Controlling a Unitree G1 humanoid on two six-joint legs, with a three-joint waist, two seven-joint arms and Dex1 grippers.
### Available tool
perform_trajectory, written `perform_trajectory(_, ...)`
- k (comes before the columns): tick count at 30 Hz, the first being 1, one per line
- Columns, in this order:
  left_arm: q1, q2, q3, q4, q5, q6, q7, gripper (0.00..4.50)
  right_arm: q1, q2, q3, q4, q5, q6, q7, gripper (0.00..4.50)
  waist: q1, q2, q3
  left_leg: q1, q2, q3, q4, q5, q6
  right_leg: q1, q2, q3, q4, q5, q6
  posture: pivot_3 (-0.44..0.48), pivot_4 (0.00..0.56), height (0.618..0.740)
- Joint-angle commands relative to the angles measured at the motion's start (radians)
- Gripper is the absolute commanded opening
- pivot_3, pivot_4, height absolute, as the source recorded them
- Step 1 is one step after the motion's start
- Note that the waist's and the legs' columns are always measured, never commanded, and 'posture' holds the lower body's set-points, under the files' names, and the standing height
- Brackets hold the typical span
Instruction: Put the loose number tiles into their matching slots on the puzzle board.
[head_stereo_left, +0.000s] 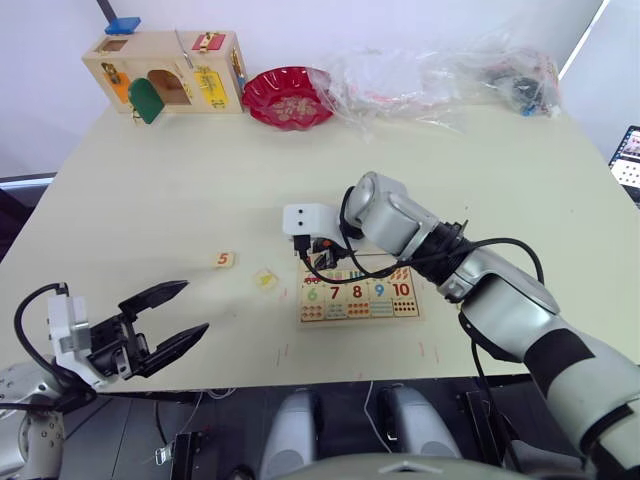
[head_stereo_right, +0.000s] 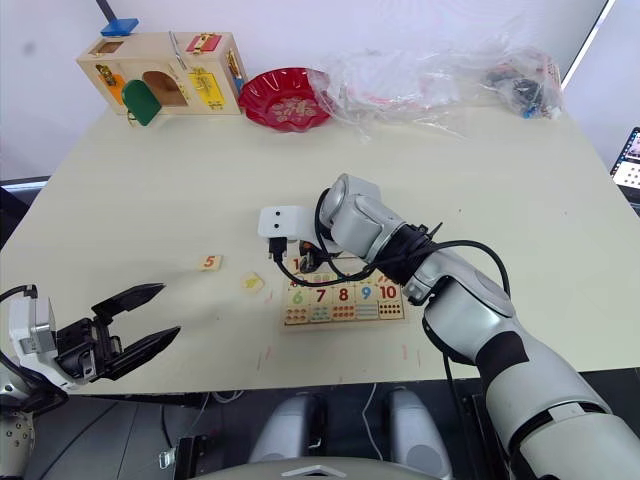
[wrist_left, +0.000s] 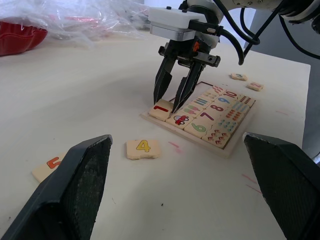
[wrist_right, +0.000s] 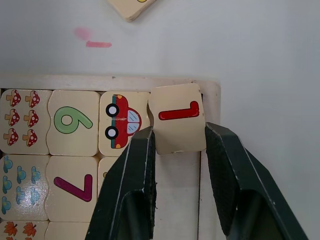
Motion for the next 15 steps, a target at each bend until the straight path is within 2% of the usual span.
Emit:
perform_trajectory(1,0.002,0.014,0.018,-0.006,-0.006,-0.001,-0.007,4.50,-0.026,0.006,-0.017,-0.008,-0.012,-0.004,0.008,1.00,0.000,0.000,0.000,0.000,0.000,0.000,0.000,0.000,0.000,0.000,0.000,0.000,0.000,0.000,0.000,0.000,0.150,0.740)
perform_trajectory(15,-0.005,0.015,0.012,0.002,-0.001,-0.004,-0.011,4.50,-0.030,-0.008,-0.021,-0.021,-0.030,-0.001,0.024,1.00,0.000,0.000,0.000,0.000,0.000,0.000,0.000,0.000,0.000,0.000,0.000,0.000,0.000,0.000,0.000,0.000,0.150,0.740)
